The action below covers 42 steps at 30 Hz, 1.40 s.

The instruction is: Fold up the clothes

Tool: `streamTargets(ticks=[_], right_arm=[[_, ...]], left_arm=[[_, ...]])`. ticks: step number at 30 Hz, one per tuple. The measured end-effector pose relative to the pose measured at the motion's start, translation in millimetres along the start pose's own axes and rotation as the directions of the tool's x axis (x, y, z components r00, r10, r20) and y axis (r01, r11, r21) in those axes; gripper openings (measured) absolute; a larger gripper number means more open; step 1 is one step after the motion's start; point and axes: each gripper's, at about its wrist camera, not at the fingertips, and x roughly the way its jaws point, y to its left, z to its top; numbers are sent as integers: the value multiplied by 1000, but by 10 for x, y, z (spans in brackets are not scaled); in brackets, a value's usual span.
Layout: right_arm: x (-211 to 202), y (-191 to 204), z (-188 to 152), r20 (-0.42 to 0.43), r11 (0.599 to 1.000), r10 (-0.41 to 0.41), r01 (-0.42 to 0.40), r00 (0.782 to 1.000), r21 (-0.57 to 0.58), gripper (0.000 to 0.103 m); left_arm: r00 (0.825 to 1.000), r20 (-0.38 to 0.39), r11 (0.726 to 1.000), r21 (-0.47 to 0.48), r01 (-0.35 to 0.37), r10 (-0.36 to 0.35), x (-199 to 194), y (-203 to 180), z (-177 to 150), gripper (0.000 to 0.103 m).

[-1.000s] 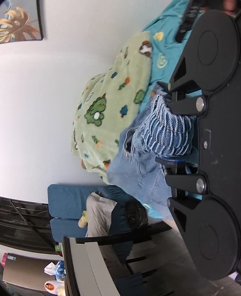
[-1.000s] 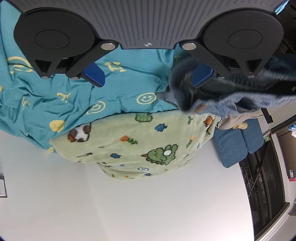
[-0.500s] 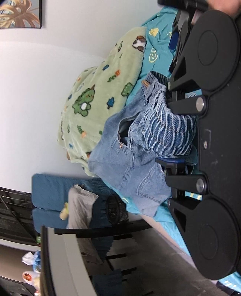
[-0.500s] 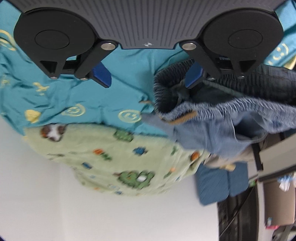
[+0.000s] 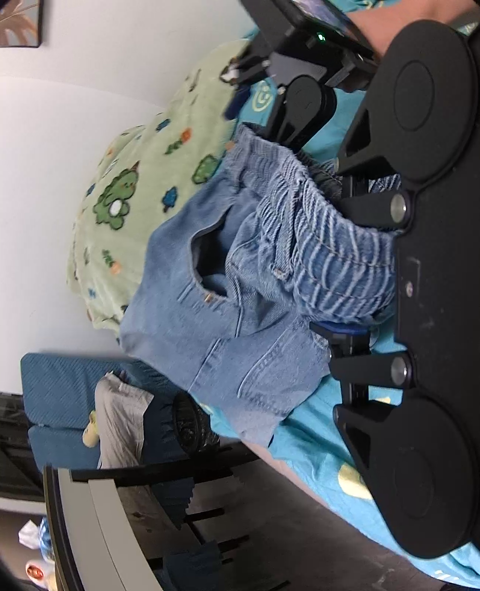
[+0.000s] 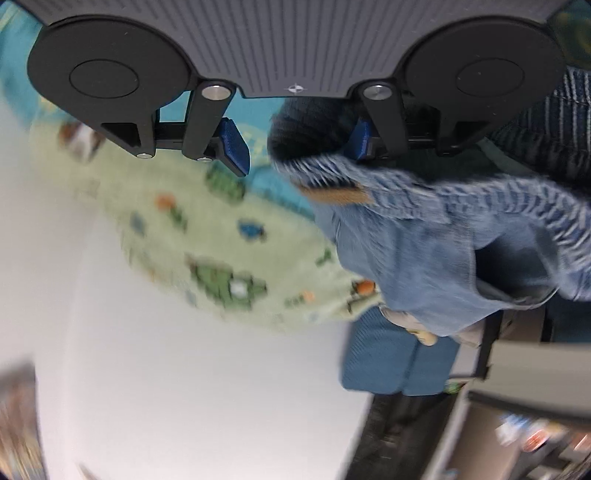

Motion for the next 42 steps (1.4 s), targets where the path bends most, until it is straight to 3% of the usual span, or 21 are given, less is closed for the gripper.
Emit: streamTargets(ticks=[1, 3, 4, 5, 8, 10, 13, 16, 20, 24, 27, 29, 33, 36, 38, 41, 42], right_arm=[[-1, 36, 11, 14, 999, 3, -3, 1000, -47, 56], [27, 97, 26, 21, 992, 12, -9, 1000, -127, 38], [25, 116, 31, 31, 988, 13, -8, 999, -152, 34], [21, 121, 42, 45, 986, 16, -9, 999, -167, 21], [8, -19, 144, 56, 997, 25, -21, 998, -75, 12], [3, -215, 228, 55, 998, 34, -37, 998, 60, 10], [-63, -508, 350, 86, 957, 83, -103, 993, 270, 9], [-192, -623, 521, 152, 923, 129, -175, 980, 343, 9], [-387, -593, 703, 229, 884, 219, -293, 948, 364, 9], [-630, -459, 816, 254, 877, 288, -361, 923, 317, 8], [-769, -356, 914, 246, 867, 344, -407, 906, 287, 9], [-869, -281, 955, 237, 859, 382, -438, 893, 265, 9], [-1019, -173, 961, 195, 843, 439, -477, 877, 249, 9], [-1097, -125, 954, 168, 839, 450, -480, 877, 257, 9], [-1112, -129, 933, 160, 822, 458, -485, 875, 299, 9], [-1167, -118, 883, 155, 810, 455, -480, 877, 336, 11], [-1177, -112, 863, 149, 811, 452, -475, 879, 341, 12]], left_arm=[[1000, -4, 1000, 7, 0, 0, 22, -14, -8, 33], [1000, -7, 1000, 14, 0, 0, 48, -26, -22, 33], [1000, -9, 1000, 17, 1, -1, 58, -30, -27, 34], [1000, -11, 1000, 20, 2, -1, 68, -35, -33, 35], [1000, -17, 999, 30, 19, -19, 84, -53, -42, 42], [1000, -10, 999, 47, 22, -22, 79, -81, -51, 44], [1000, 7, 998, 68, 16, -16, 61, -118, -59, 45], [999, 41, 997, 80, 21, -24, 1, -139, -58, 44], [995, 91, 996, 76, 37, -43, -142, -143, -20, 45], [980, 176, 993, 88, 76, -91, -344, -133, 1, 48], [963, 238, 989, 107, 105, -128, -479, -144, 6, 54], [963, 234, 986, 127, 106, -133, -479, -171, 5, 54], [964, 244, 989, 123, 77, -105, -486, -160, 12, 54], [956, 281, 992, 113, 48, -78, -517, -137, 8, 54], [949, 311, 993, 114, 20, -55, -527, -123, -4, 50], [945, 321, 994, 105, 24, -57, -516, -98, 7, 27], [945, 323, 994, 103, 26, -58, -518, -98, 7, 13]])
